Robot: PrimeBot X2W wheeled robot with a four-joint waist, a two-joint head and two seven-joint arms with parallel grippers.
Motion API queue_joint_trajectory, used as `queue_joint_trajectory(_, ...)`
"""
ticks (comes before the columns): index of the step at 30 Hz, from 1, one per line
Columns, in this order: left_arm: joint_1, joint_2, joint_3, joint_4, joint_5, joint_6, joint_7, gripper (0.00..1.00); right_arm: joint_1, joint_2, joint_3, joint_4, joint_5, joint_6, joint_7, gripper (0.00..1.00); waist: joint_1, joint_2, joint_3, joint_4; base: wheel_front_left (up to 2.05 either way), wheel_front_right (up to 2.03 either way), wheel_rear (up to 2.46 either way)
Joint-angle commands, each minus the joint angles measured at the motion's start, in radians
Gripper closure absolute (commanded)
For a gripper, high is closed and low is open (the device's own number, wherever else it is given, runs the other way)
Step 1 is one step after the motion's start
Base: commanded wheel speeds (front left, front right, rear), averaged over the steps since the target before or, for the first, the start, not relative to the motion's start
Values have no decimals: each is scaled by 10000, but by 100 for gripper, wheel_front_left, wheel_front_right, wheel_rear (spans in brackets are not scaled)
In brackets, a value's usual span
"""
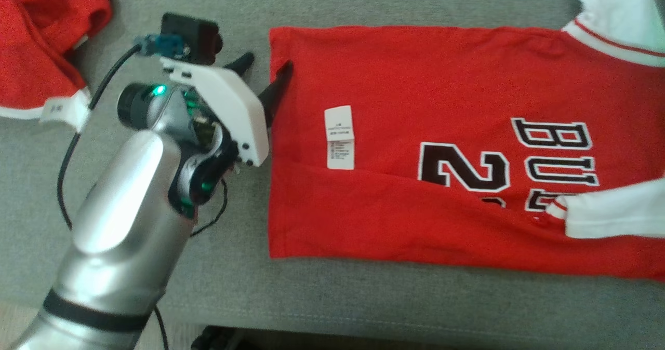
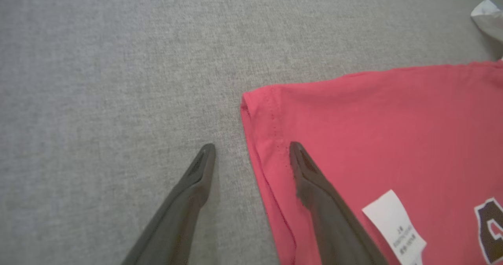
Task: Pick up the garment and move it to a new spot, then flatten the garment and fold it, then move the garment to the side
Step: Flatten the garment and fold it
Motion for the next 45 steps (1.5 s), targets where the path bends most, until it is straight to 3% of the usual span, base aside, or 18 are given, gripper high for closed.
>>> queue_joint_trajectory(1, -495, 249, 309, -52, 120, -51, 29, 0, -269, -168, 16, -161, -86, 75, -117, 0, -1, 0, 148, 166, 0, 0, 0)
queue_joint_trajectory(11, -1161, 169, 50, 911, 45, -555, 122, 0, -1188, -233, 336, 1091, -209, 75, -351, 0, -1, 0, 238, 123, 0, 0, 0)
queue_joint_trajectory(31, -1464, 227, -227, 944, -575, -1190, 955, 0, -1663, -140, 1260, 1867, 517, 75, -454, 0, -1, 0, 305, -57, 0, 0, 0)
queue_joint_trajectory(32, -1462, 227, -246, 929, -578, -1188, 977, 0, -1655, -127, 1308, 1847, 561, 75, -434, 4, -1, 0, 305, -78, 0, 0, 0)
queue_joint_trajectory(33, -1472, 246, -296, 920, -547, -1205, 1008, 0, -1647, -100, 1374, 1813, 633, 75, -420, 60, -1, 0, 303, -98, 0, 0, 0)
queue_joint_trajectory(34, -1487, 269, -334, 924, -504, -1212, 1010, 55, -1638, -73, 1415, 1789, 717, 75, -405, 100, -1, 0, 294, -124, 0, 0, 0)
queue_joint_trajectory(35, -1505, 296, -367, 944, -450, -1212, 989, 100, -1628, -57, 1489, 1733, 793, 75, -434, 100, -1, 0, 278, -151, 0, 0, 0)
queue_joint_trajectory(39, -1647, 380, -428, 1044, -258, -1241, 775, 100, -1731, -48, 1475, 1414, 906, 75, -1152, 100, -1, 0, 194, -248, 0, 0, 0)
queue_joint_trajectory(45, -1813, 533, 14, 978, -123, -879, 49, 100, -2121, 80, 1144, 1242, 1206, 75, -2423, 100, -1, 0, -63, -481, 0, 0, 0)
